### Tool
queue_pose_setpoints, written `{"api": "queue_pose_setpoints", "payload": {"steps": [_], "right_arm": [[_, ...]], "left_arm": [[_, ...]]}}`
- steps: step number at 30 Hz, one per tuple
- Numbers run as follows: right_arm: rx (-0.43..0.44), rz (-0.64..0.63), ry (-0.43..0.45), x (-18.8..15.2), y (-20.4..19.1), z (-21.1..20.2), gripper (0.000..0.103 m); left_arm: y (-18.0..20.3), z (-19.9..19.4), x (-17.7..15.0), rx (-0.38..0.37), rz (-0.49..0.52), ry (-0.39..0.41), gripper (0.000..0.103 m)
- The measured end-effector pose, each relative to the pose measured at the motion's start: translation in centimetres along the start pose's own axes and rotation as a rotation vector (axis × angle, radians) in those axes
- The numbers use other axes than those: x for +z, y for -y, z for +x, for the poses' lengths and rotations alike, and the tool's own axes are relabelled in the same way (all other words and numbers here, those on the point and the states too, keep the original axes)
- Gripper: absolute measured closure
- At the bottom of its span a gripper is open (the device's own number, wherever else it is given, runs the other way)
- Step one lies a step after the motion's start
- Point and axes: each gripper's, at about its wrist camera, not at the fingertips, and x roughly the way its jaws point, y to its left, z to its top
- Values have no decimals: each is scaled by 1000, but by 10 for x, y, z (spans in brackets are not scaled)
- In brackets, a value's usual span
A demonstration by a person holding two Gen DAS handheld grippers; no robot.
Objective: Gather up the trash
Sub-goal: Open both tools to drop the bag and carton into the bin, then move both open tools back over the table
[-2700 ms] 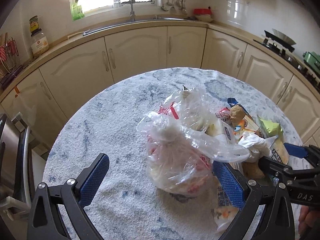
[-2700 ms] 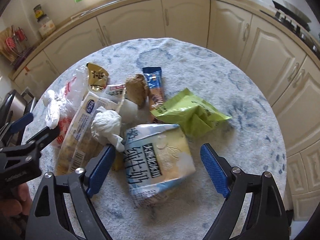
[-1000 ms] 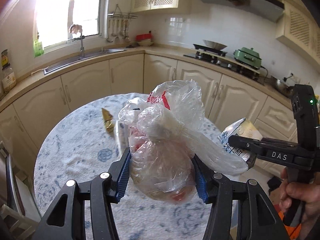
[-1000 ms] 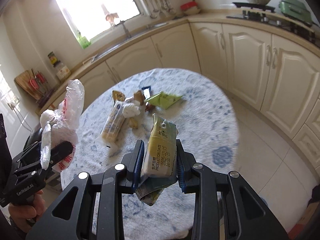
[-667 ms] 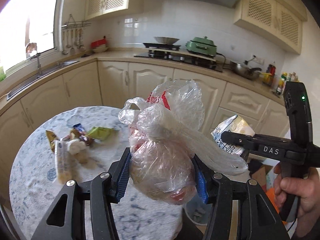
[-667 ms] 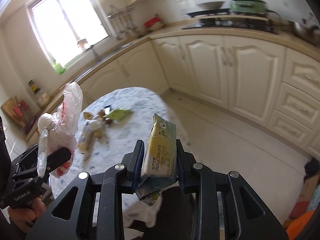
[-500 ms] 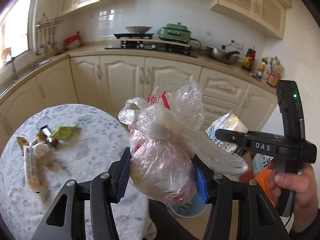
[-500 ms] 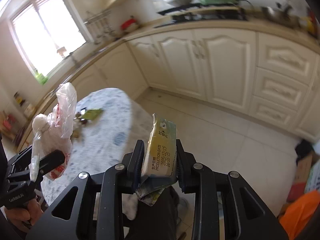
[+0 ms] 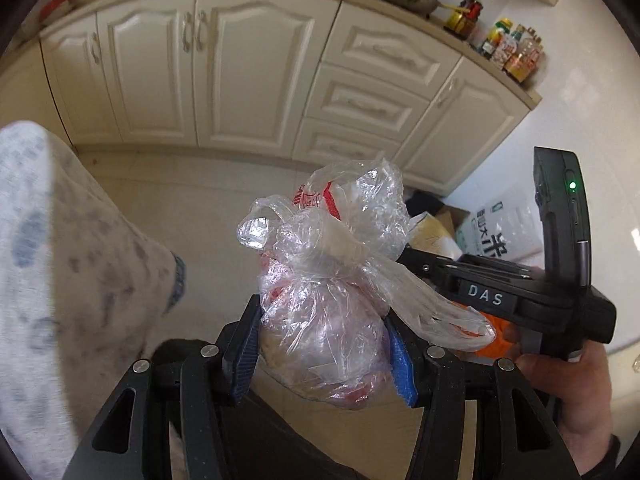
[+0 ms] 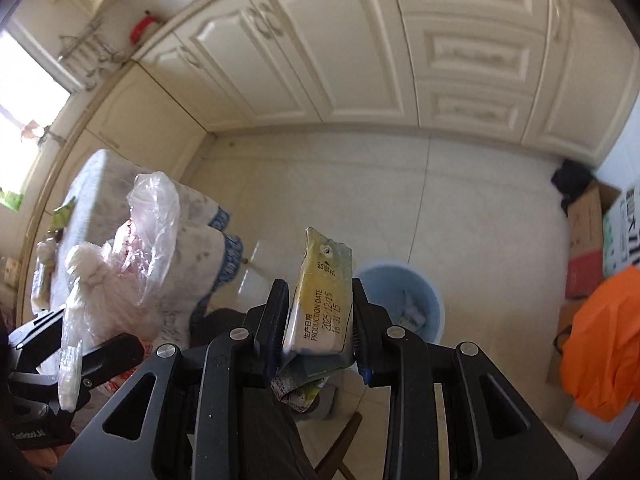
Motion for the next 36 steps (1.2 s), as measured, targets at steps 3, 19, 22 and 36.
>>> {"api": "queue_pose_setpoints", "payload": {"steps": [3, 19, 22, 36], "right_arm": [[-9, 43, -44, -4, 17, 20, 73], [-67, 185, -144, -19, 66, 66, 48], [-84, 203, -134, -21, 71, 64, 16], [-76, 177, -65, -11, 39, 24, 0]], "left_arm": [[4, 25, 8, -31, -10, -62, 51], [-21, 114, 82, -14, -28, -243, 23], [-17, 90, 69, 41, -10, -204, 15], [28, -55, 22, 279, 141, 85, 1]]}}
